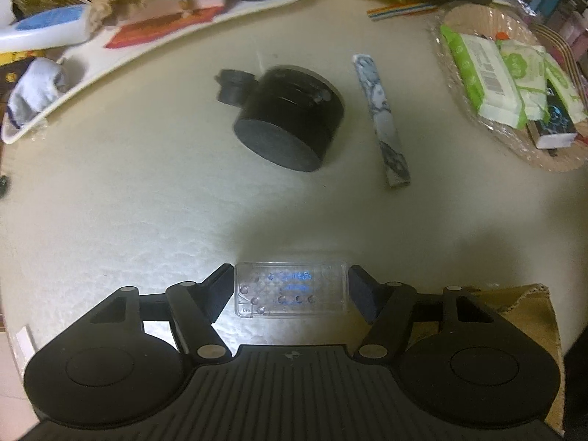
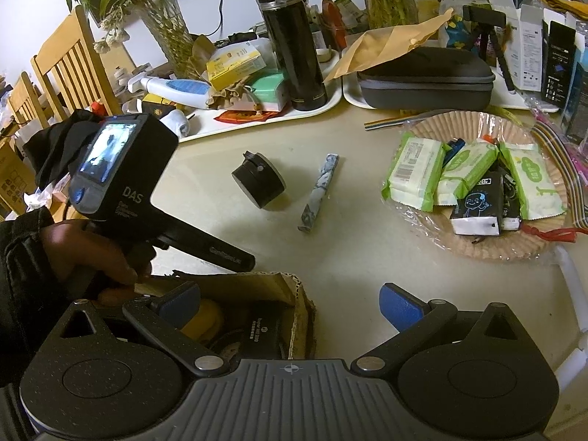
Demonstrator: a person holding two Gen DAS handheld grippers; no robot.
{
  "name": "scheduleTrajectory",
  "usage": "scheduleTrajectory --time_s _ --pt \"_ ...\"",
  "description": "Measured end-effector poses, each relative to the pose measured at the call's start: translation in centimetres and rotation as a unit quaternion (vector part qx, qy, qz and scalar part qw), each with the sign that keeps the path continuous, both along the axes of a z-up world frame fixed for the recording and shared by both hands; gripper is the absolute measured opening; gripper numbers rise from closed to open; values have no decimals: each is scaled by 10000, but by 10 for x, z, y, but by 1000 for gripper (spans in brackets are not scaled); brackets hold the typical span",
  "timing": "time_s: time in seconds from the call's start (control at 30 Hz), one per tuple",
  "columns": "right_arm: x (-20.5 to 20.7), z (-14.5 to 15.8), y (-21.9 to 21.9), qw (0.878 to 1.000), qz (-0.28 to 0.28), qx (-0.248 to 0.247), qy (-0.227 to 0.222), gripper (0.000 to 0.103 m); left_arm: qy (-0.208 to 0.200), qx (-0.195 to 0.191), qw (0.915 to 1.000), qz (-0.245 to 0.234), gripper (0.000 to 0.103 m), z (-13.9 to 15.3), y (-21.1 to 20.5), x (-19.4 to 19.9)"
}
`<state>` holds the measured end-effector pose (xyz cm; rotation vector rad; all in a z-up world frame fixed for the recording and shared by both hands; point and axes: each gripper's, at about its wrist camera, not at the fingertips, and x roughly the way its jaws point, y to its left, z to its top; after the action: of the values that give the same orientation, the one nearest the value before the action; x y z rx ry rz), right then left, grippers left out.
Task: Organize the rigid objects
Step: 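Close the left gripper on the clear plastic blister tray, then lift the blister tray with the left gripper while the right moves to the marble-patterned stick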
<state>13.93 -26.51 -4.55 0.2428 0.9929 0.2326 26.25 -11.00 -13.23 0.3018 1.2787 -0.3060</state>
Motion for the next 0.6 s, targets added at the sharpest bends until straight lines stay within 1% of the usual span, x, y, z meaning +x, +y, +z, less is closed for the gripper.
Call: scheduleTrajectory --time_s 0.2,0.33,0.6 --pt "2 -1 1 10000 -13 -51 9 103 -321 -252 9991 132 67 18 15 -4" --pt "4 -2 2 10000 -40 -86 7 103 -606 -452 9969 195 67 36 28 -14" --pt "8 -2 4 9998 -14 -192 -25 103 -1251 -784 9890 125 67 71 45 -39"
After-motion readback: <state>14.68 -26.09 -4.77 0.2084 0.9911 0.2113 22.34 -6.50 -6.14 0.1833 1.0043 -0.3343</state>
